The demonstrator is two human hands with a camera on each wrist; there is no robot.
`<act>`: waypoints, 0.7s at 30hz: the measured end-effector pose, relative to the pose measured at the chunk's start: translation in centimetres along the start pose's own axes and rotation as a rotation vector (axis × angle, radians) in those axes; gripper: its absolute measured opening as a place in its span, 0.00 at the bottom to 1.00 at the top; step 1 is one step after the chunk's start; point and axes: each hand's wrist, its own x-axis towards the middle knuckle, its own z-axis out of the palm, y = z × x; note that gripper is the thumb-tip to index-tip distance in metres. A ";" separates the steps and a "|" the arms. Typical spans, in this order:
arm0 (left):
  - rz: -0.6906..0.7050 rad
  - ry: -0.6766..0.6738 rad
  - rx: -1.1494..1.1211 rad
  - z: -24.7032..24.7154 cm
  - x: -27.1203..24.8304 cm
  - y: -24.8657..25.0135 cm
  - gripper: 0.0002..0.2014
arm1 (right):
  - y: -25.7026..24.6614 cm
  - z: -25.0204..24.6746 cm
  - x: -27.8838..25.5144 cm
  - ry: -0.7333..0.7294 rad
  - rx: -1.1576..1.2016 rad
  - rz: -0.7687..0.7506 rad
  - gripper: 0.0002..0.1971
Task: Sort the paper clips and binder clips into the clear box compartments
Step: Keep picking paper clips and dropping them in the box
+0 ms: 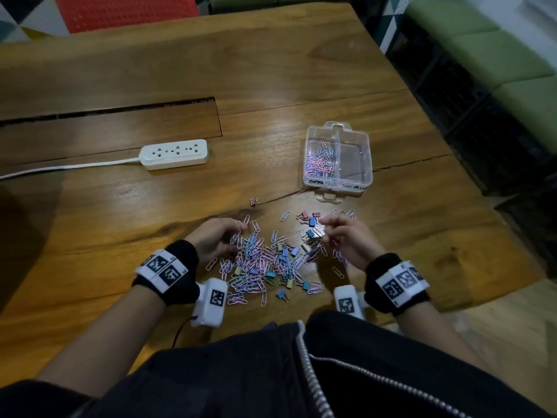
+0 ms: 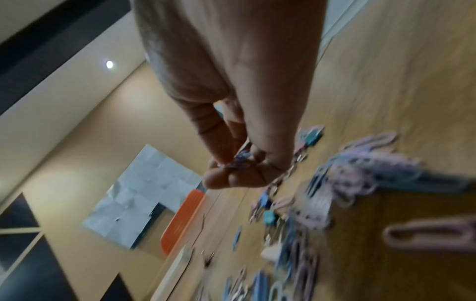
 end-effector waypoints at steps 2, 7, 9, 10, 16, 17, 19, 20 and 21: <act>0.012 0.007 -0.166 0.1 0.0 0.0 0.12 | 0.0 2.4 0.5 -0.041 -0.124 0.008 0.16; -0.038 0.061 -0.081 0.0 0.4 -0.1 0.16 | 1.5 7.5 2.0 -0.209 -0.956 -0.187 0.03; -0.060 0.072 -0.042 -0.2 0.5 -0.2 0.16 | 2.4 8.4 3.0 -0.292 -1.391 -0.272 0.23; -0.068 0.083 -0.037 -0.3 0.4 -0.2 0.16 | 2.7 8.8 3.2 -0.303 -1.530 -0.310 0.29; 0.002 0.175 0.520 -0.2 0.0 -0.1 0.11 | 3.1 9.1 3.4 -0.267 -1.483 -0.416 0.17; 0.037 0.182 0.721 -0.1 0.0 -0.4 0.11 | 3.1 8.9 3.4 -0.263 -1.458 -0.390 0.16; 0.052 0.166 1.017 0.0 0.0 -0.9 0.12 | 3.1 8.4 3.3 -0.247 -1.402 -0.337 0.15; 0.050 0.153 1.128 0.2 0.0 -1.2 0.16 | 3.1 8.1 3.3 -0.236 -1.348 -0.315 0.13; 0.049 0.140 1.210 0.4 0.0 -1.6 0.21 | 3.2 7.8 3.3 -0.227 -1.280 -0.283 0.11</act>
